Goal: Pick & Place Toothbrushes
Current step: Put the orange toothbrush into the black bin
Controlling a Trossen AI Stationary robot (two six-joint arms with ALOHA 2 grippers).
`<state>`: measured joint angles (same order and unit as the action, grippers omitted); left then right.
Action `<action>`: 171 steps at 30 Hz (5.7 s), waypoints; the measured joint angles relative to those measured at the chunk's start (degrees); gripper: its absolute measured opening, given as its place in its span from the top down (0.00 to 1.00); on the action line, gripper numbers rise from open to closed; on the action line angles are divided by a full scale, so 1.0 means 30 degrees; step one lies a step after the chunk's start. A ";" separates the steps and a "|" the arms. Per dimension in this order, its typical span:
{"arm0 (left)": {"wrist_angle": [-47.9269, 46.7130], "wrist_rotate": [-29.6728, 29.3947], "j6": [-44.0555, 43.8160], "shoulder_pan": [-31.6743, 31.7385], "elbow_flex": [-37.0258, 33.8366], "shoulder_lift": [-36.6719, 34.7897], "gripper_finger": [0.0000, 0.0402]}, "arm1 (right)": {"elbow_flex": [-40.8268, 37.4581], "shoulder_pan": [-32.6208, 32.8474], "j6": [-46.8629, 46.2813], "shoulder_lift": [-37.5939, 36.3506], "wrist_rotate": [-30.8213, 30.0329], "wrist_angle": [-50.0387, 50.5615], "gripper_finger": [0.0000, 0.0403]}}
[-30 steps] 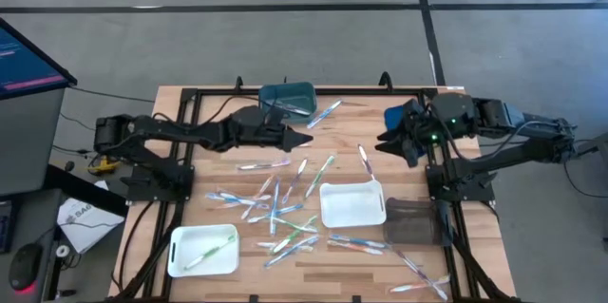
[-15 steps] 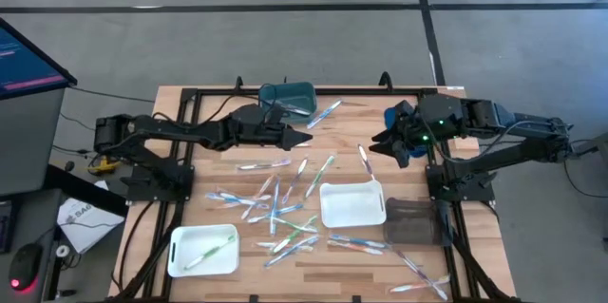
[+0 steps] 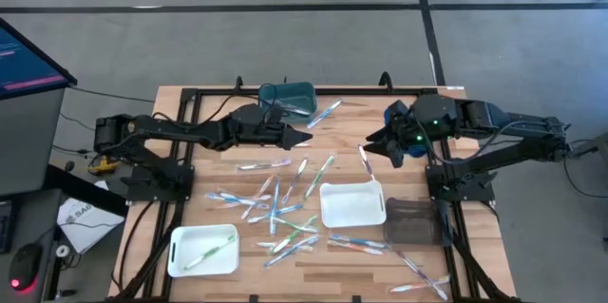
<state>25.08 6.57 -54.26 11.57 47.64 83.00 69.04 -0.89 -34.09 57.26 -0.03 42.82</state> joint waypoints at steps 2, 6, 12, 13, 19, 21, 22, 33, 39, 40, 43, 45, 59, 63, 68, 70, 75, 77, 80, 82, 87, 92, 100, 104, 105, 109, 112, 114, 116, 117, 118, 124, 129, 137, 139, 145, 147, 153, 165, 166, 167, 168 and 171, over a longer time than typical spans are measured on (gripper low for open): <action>0.0013 0.0000 0.0000 -0.0007 0.0000 0.0000 1.00 | 0.0000 0.0000 0.0000 -0.0002 0.0000 0.0004 0.52; 0.0105 0.0007 -0.0002 -0.0007 0.0000 0.0000 1.00 | 0.0000 0.0000 0.0000 0.0041 0.0000 0.0004 0.51; 0.0103 0.0662 0.0000 -0.0007 0.0000 0.0000 1.00 | 0.0000 0.0000 -0.0051 0.0062 0.0000 -0.0004 0.52; 0.0096 0.1072 0.0031 -0.0007 0.0000 0.0000 1.00 | 0.0000 0.0000 -0.0239 0.0062 0.0000 -0.0022 0.52; -0.1836 0.3235 0.1360 -0.0453 0.0007 -0.0007 1.00 | 0.0000 0.0000 -0.1139 0.0062 0.0000 -0.0157 0.52; -0.3052 0.3337 0.1786 -0.0897 0.0007 -0.0007 1.00 | 0.0000 0.0000 -0.1147 0.0062 0.0000 -0.0161 0.52; -0.3673 0.3337 0.2055 -0.1157 0.0007 -0.0007 1.00 | 0.0000 0.0000 -0.1149 0.0062 0.0000 -0.0157 0.52; -1.0828 0.2529 0.4036 -0.3205 0.0015 -0.0095 1.00 | 0.0000 0.0000 -0.1151 0.0062 0.0000 -0.0157 0.54; -1.3850 0.1094 0.4380 -0.2958 0.0015 -0.0095 1.00 | 0.0000 0.0000 -0.1151 0.0062 0.0000 -0.0149 0.55; -1.4269 0.0954 0.4379 -0.2958 0.0015 -0.0095 1.00 | 0.0000 0.0000 -0.1151 0.0062 -0.0003 -0.0149 0.55; -1.5743 0.0960 0.4423 -0.2956 0.0015 -0.0095 1.00 | 0.0000 0.0000 -0.1151 0.0062 0.0000 -0.0149 0.54; -1.6765 0.1122 0.4762 -0.2958 0.0015 -0.0095 1.00 | 0.0000 0.0000 -0.1151 0.0062 0.0000 -0.0142 0.54; -1.9024 0.2684 0.4447 -0.2958 0.0007 -0.0488 0.99 | 0.0000 -0.0006 -0.1151 0.0055 -0.0005 0.0031 0.56; -1.9154 0.2688 0.4430 -0.2958 0.0007 -0.0488 0.95 | 0.0000 -0.0007 -0.1151 0.0055 -0.0007 0.0032 0.56; -1.9212 0.2375 0.4435 -0.2958 0.0005 -0.0313 0.84 | 0.0000 -0.0007 -0.1151 0.0055 -0.0007 0.0026 0.57; -1.9134 0.1895 0.4432 -0.2958 0.0007 -0.0328 0.79 | 0.0000 -0.0007 -0.1149 0.0055 -0.0007 0.0024 0.56; -1.9164 0.0386 0.4428 -0.2978 0.0007 -0.0328 0.70 | 0.0000 -0.0007 -0.1146 0.0062 -0.0007 0.0018 0.57; -1.9161 -0.0071 0.4423 -0.2996 0.0007 -0.0328 0.69 | 0.0000 -0.0007 -0.1145 0.0062 -0.0007 0.0018 0.57; -1.9161 -0.0622 0.3919 -0.3002 0.0007 -0.0328 0.68 | 0.0000 -0.0007 -0.1151 0.0062 -0.0007 0.0018 0.56; -1.9154 -0.0893 0.3467 -0.3002 0.0007 -0.0328 0.69 | 0.0000 -0.0007 -0.1147 0.0062 -0.0007 0.0018 0.57; -1.9115 -0.0911 0.3082 -0.3195 -0.0015 -0.0066 0.70 | 0.0000 -0.0005 -0.1151 0.0069 -0.0007 0.0018 0.58; -1.8845 -0.1388 0.3082 -0.3614 -0.0015 0.0702 0.68 | 0.0000 -0.0007 -0.1113 0.0069 -0.0007 0.0018 0.58; -1.8484 -0.2208 0.3075 -0.4388 -0.0022 0.2248 0.67 | 0.0000 -0.0007 -0.0998 0.0069 -0.0007 0.0018 0.59; -1.8501 -0.2292 0.2995 -0.4655 -0.0022 0.3000 0.67 | 0.0000 -0.0006 -0.0997 0.0069 -0.0007 0.0031 0.59; -1.8466 -0.2295 0.2980 -0.4690 -0.0022 0.3182 0.67 | 0.0000 0.0000 -0.0992 0.0069 -0.0007 0.0033 0.59; -1.8369 -0.2386 0.2927 -0.4825 0.0018 0.3812 0.68 | 0.0000 0.0000 -0.0993 0.0069 -0.0007 0.0037 0.59; -1.8426 -0.2566 0.2393 -0.4918 0.0080 0.4138 0.71 | 0.0000 -0.0004 -0.0992 0.0069 -0.0007 0.0043 0.59; -1.8479 -0.2723 0.1971 -0.4932 0.0066 0.4153 0.77 | 0.0000 -0.0006 -0.0991 0.0069 -0.0007 0.0047 0.59; -1.8520 -0.2725 0.1924 -0.4925 0.0052 0.3971 0.86 | 0.0000 0.0000 -0.0991 0.0069 -0.0007 0.0047 0.59; -1.8513 -0.2725 0.1999 -0.4920 0.0018 0.3854 0.91 | 0.0000 0.0000 -0.0994 0.0069 -0.0007 0.0047 0.59; -1.8506 -0.2722 0.2046 -0.4920 -0.0016 0.3699 0.95 | 0.0000 0.0000 -0.0991 0.0069 -0.0007 0.0047 0.59; -1.8525 -0.3096 0.2132 -0.4797 -0.0054 0.1980 0.96 | 0.0000 0.0000 -0.0993 0.0069 -0.0007 0.0047 0.59; -1.8180 -0.3272 0.2569 -0.4801 -0.0045 0.0349 0.97 | 0.0000 0.0000 -0.0991 0.0069 -0.0007 0.0031 0.59; -1.7625 -0.4309 0.2572 -0.4801 -0.0029 -0.0887 0.97 | 0.0000 0.0000 -0.0991 0.0069 -0.0007 0.0011 0.59; -1.6807 -0.4499 0.2572 -0.4801 -0.0029 -0.0896 0.97 | 0.0000 0.0000 -0.0992 0.0069 -0.0007 0.0011 0.59; -1.2576 -0.4854 0.2565 -0.4801 -0.0029 -0.0772 0.97 | 0.0000 -0.0003 -0.0991 0.0069 -0.0007 0.0011 0.58; -1.0945 -0.5102 0.2572 -0.4788 -0.0029 -0.0772 0.97 | 0.0000 -0.0002 -0.0991 0.0069 -0.0007 0.0011 0.59; -0.6829 -0.4903 0.2355 -0.4264 -0.0022 -0.0772 0.97 | 0.0000 0.0000 -0.0947 0.0069 -0.0007 0.0011 0.58; 0.0945 -0.2841 0.1747 -0.3224 -0.0022 -0.0772 0.97 | 0.0000 0.0854 -0.0998 0.0069 -0.0007 -0.0985 0.58; 0.1889 -0.2841 0.1530 -0.3208 -0.0022 -0.0772 0.97 | 0.0000 0.0977 -0.0998 0.0069 -0.0007 -0.1335 0.58; 0.2753 -0.2843 0.1406 -0.3198 -0.0015 -0.0772 0.97 | 0.0000 0.1072 -0.1005 0.0069 -0.0011 -0.1847 0.58; 0.3514 -0.2898 0.1336 -0.3198 -0.0015 -0.0772 0.97 | 0.0000 0.1164 -0.0998 0.0069 -0.0007 -0.2519 0.58; 0.5127 -0.3182 0.1258 -0.3198 -0.0015 -0.0772 0.97 | 0.0013 0.1326 -0.0991 0.0173 -0.0015 -0.4681 0.58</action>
<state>40.46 -2.98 -50.49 1.98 47.59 80.68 69.08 3.09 -37.06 57.78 -0.08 28.78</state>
